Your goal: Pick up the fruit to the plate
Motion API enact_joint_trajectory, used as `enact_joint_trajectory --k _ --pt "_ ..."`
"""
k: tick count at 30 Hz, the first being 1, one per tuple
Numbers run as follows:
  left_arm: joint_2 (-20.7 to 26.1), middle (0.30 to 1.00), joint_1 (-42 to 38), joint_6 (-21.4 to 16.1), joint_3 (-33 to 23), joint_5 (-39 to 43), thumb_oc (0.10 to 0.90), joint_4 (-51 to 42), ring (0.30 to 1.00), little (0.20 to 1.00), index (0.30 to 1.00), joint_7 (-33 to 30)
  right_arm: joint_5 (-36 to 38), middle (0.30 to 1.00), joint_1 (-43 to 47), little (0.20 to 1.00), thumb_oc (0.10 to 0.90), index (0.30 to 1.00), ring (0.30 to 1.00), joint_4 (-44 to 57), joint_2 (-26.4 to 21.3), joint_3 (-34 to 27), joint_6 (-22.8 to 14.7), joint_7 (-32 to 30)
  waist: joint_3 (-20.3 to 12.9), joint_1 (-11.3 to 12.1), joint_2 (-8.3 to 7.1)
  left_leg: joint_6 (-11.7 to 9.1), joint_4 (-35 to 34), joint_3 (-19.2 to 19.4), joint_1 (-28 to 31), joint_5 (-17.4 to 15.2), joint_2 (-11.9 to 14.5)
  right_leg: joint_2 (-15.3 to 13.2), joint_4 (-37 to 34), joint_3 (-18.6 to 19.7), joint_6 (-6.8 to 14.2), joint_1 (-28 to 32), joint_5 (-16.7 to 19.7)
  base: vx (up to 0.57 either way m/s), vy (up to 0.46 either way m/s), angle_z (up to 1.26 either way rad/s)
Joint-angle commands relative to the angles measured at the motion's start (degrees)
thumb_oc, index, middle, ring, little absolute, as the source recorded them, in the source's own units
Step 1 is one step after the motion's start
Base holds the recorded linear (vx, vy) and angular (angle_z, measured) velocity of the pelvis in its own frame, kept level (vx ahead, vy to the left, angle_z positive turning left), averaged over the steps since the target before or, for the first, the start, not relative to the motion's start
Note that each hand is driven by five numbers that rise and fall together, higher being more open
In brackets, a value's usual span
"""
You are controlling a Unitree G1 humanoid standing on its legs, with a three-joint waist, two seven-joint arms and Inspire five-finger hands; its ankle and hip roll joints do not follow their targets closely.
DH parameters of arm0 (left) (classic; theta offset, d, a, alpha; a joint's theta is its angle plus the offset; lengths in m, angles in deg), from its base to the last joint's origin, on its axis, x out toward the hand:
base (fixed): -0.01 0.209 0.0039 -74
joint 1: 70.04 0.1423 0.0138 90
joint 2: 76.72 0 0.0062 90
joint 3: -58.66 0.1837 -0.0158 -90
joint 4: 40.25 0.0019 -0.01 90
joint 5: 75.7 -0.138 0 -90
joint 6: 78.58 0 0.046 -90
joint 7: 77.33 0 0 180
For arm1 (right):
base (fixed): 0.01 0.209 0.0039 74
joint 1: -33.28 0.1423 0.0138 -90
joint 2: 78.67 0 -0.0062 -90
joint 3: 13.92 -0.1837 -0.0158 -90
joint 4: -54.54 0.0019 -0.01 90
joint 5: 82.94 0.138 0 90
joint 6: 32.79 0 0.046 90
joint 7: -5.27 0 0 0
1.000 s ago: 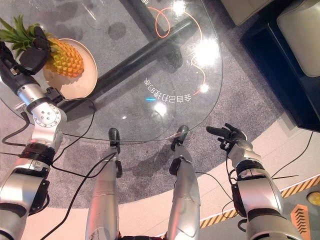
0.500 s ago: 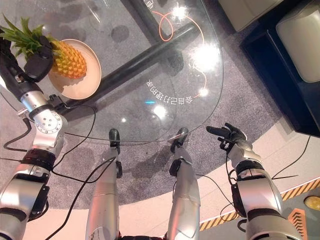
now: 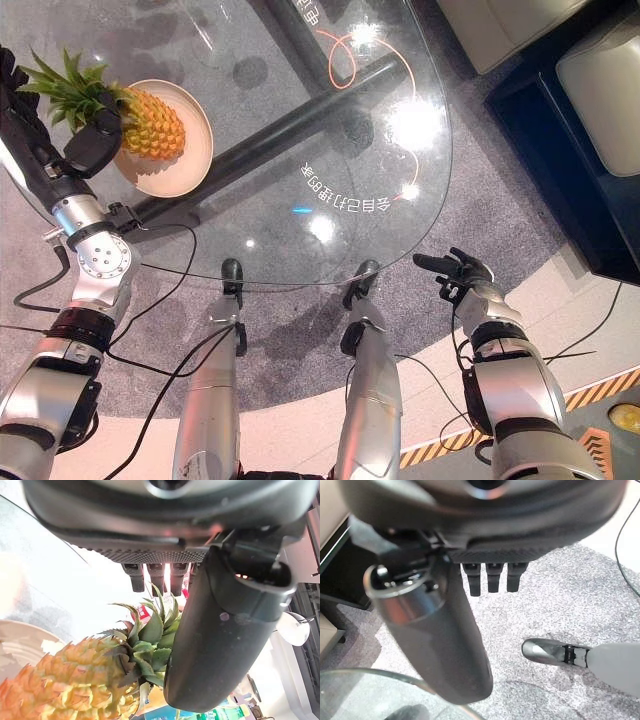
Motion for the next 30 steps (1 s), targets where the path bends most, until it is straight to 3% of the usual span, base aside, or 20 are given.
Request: enact_joint_trajectory --k 1,16,30 --pt "0.44 0.900 -1.44 -5.77 -3.68 -2.73 0.800 -4.42 0.900 0.900 0.900 -0.51 0.74 0.900 -2.36 0.900 0.800 0.900 0.900 -1.61 -2.87 -0.80 -0.69 -1.74 -1.57 0.80 1.07 0.96 0.56 0.49 -2.35 0.98 -0.99 -3.03 3.06 -0.72 5.57 3.02 -5.45 0.00 0.000 0.00" --pt "-0.23 0.900 1.20 -6.89 -3.28 -4.09 0.800 -7.08 0.900 0.900 0.900 0.28 0.57 0.900 -3.45 0.900 0.800 0.900 0.900 -1.53 -2.61 -1.31 -0.81 -1.80 -1.57 1.23 1.15 0.93 0.46 -0.21 -1.41 0.92 -1.09 -2.86 3.10 -0.35 5.62 4.05 -5.72 0.00 -0.001 0.01" --pt "-0.09 0.900 2.47 -6.05 -2.36 -2.58 0.800 -8.45 0.900 0.900 0.900 4.63 0.86 0.900 -4.62 0.900 0.800 0.900 0.900 -2.06 -2.05 -2.26 -0.52 -1.44 -1.57 2.03 -0.06 0.95 0.75 -0.55 1.63 0.35 -0.57 -2.85 3.21 -0.99 5.97 7.89 -6.29 -0.01 -0.012 0.02"
